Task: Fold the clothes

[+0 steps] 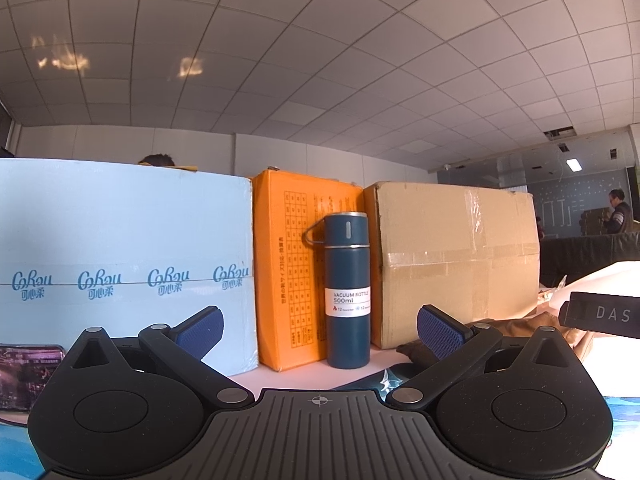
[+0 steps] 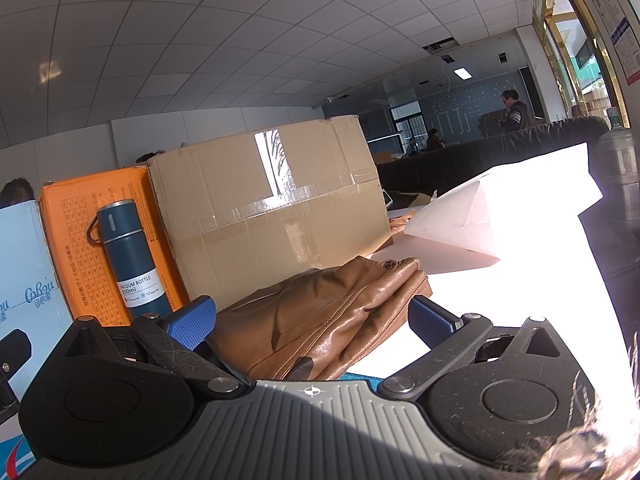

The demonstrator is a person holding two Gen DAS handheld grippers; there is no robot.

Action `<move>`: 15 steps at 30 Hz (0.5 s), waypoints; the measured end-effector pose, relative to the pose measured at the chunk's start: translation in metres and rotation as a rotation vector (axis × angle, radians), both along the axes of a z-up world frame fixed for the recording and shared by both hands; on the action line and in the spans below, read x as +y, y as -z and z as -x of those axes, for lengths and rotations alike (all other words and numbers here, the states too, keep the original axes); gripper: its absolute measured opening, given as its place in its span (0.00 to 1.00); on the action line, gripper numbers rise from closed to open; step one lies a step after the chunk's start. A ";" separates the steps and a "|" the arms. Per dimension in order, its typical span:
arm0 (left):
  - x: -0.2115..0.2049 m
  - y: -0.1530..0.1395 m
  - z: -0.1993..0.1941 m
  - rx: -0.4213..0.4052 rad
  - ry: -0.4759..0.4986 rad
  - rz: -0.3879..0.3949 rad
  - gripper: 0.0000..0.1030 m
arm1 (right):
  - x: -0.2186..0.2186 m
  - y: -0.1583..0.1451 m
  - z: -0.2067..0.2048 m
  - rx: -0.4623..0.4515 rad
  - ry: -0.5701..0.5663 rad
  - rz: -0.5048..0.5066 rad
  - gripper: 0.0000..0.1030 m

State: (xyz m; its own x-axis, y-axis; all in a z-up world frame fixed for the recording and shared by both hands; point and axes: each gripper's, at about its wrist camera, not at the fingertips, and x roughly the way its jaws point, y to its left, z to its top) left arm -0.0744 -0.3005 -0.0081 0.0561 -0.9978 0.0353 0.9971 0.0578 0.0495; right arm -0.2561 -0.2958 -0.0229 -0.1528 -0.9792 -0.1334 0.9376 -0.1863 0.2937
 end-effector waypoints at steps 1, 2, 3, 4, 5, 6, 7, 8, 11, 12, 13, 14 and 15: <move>0.000 0.000 0.000 0.000 0.006 0.001 1.00 | 0.000 0.000 0.000 0.000 0.000 0.000 1.00; 0.000 0.000 0.000 0.000 0.012 0.003 1.00 | 0.000 0.000 0.000 0.000 0.000 0.000 1.00; 0.001 0.000 0.001 0.000 0.018 0.004 1.00 | 0.000 0.000 0.000 0.001 0.000 0.001 1.00; 0.001 0.000 0.001 0.000 0.024 0.005 1.00 | 0.000 0.000 -0.001 0.001 0.000 0.001 1.00; 0.001 0.000 0.001 0.001 0.024 0.005 1.00 | -0.001 0.000 -0.001 0.002 0.000 0.001 1.00; 0.000 0.000 0.001 0.001 0.024 0.005 1.00 | -0.001 0.000 -0.001 0.002 0.000 0.001 1.00; 0.000 0.000 0.001 0.002 0.023 0.004 1.00 | -0.001 0.000 -0.001 0.002 0.000 0.001 1.00; 0.000 0.000 0.000 0.005 0.023 0.003 1.00 | -0.001 0.000 -0.001 0.002 0.000 0.001 1.00; 0.000 0.000 -0.001 0.015 0.025 -0.001 1.00 | -0.001 0.000 0.000 0.001 0.000 0.002 1.00; 0.000 0.000 -0.001 0.017 0.024 -0.002 1.00 | -0.001 0.000 0.000 0.001 0.000 0.002 1.00; 0.000 0.000 -0.001 0.017 0.023 -0.003 1.00 | -0.001 0.000 0.000 0.001 0.000 0.002 1.00; 0.000 0.000 -0.002 0.017 0.023 -0.003 1.00 | -0.001 0.000 0.000 0.001 0.000 0.002 1.00; 0.000 0.000 -0.002 0.017 0.023 -0.003 1.00 | -0.001 0.000 0.000 0.001 0.000 0.002 1.00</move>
State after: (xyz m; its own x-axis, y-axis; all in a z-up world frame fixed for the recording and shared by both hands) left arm -0.0726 -0.3007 -0.0079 0.0341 -0.9989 0.0310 0.9989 0.0351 0.0322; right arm -0.2560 -0.2967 -0.0227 -0.1529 -0.9795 -0.1311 0.9378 -0.1857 0.2933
